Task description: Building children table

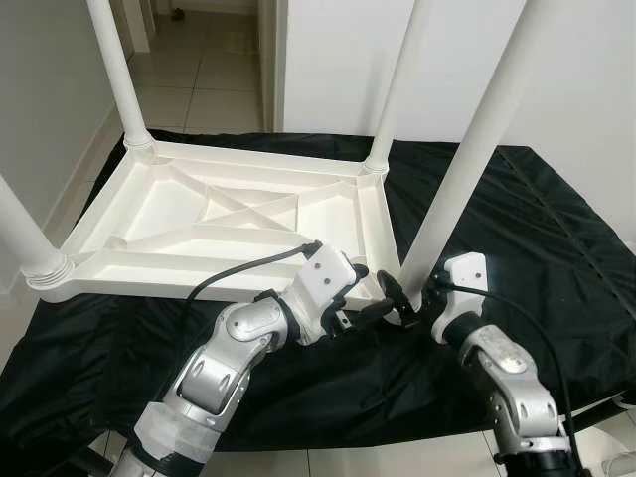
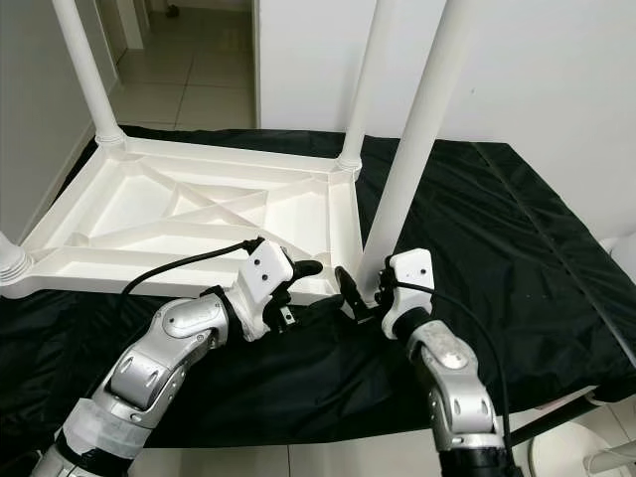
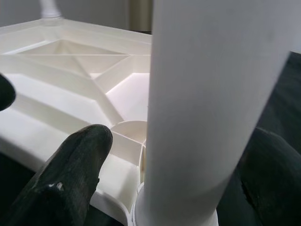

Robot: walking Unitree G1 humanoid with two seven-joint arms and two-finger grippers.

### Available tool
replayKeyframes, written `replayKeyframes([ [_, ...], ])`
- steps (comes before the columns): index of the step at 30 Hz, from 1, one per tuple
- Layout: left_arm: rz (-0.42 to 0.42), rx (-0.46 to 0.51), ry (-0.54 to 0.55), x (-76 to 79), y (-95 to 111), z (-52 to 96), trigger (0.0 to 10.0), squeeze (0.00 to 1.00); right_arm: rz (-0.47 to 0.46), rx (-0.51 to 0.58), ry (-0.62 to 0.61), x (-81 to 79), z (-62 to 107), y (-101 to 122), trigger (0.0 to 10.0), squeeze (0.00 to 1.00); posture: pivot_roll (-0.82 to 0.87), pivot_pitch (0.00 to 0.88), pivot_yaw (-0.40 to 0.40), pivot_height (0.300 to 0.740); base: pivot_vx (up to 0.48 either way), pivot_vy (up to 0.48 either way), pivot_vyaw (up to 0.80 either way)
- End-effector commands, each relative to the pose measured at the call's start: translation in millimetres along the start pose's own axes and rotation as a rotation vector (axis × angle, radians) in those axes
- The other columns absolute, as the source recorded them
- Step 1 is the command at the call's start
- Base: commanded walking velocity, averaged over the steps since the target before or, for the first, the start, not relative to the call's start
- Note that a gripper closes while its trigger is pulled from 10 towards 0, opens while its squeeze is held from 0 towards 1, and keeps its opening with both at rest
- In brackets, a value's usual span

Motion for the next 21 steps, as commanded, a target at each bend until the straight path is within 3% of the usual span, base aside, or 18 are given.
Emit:
replayKeyframes([
  [1, -0.012, -0.001, 0.012, -2.8, 2, -1.5, 10.0, 0.00, 0.000, -0.038, 0.061, 2.5, -0.7, -7, 10.0, 0.00, -0.04, 0.002, -0.045, 0.740, 0.000, 0.000, 0.00],
  [12, -0.012, 0.005, 0.018, -4.5, 4, -3.9, 10.0, 0.00, 0.042, -0.097, 0.173, 6.7, -25.6, -11, 10.0, 0.00, -0.04, 0.000, -0.049, 0.740, 0.000, 0.000, 0.00],
  [13, -0.012, 0.008, 0.019, -4.6, 4, -4.6, 10.0, 0.00, 0.049, -0.102, 0.189, 5.4, -29.1, -11, 8.0, 0.00, -0.04, 0.000, -0.054, 0.740, 0.000, 0.000, 0.00],
  [14, -0.013, 0.009, 0.021, -4.7, 5, -5.3, 10.0, 0.00, 0.053, -0.112, 0.206, 3.8, -31.7, -13, 4.6, 0.00, -0.04, 0.000, -0.056, 0.740, 0.000, 0.000, 0.00],
  [15, -0.013, 0.010, 0.022, -4.7, 5, -5.8, 10.0, 0.00, 0.055, -0.118, 0.218, 3.0, -32.5, -14, 4.6, 0.00, -0.03, 0.000, -0.058, 0.740, 0.000, 0.000, 0.00],
  [16, -0.013, 0.010, 0.025, -4.9, 5, -6.2, 10.0, 0.00, 0.063, -0.127, 0.231, 2.0, -33.3, -16, 2.1, 0.00, -0.03, 0.000, -0.062, 0.740, 0.000, 0.000, 0.00],
  [17, -0.013, 0.011, 0.026, -5.0, 5, -6.4, 10.0, 0.00, 0.068, -0.133, 0.238, 1.6, -33.7, -17, 2.1, 0.00, -0.03, 0.000, -0.062, 0.740, 0.000, 0.000, 0.00],
  [18, -0.012, 0.011, 0.029, -5.4, 5, -6.0, 10.0, 0.00, 0.068, -0.144, 0.247, 0.9, -33.4, -19, 0.0, 0.00, -0.03, 0.000, -0.066, 0.740, 0.000, 0.000, 0.00],
  [21, -0.011, 0.009, 0.036, -5.9, 5, -4.7, 10.0, 0.00, 0.066, -0.165, 0.266, 1.9, -31.4, -25, 0.0, 0.00, -0.03, 0.000, -0.069, 0.740, 0.000, 0.000, 0.00],
])
Point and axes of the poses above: a point about 5 cm out from each wrist's last joint towards the gripper, its own z axis pointing back from the gripper into the wrist, its own y axis along the axis of the wrist's last joint, x = y × z, the point moved 6 cm from there along -z, pointing out of the wrist towards the gripper, and after that the axes turned 15 degrees about -z, right-handed, at the moved point
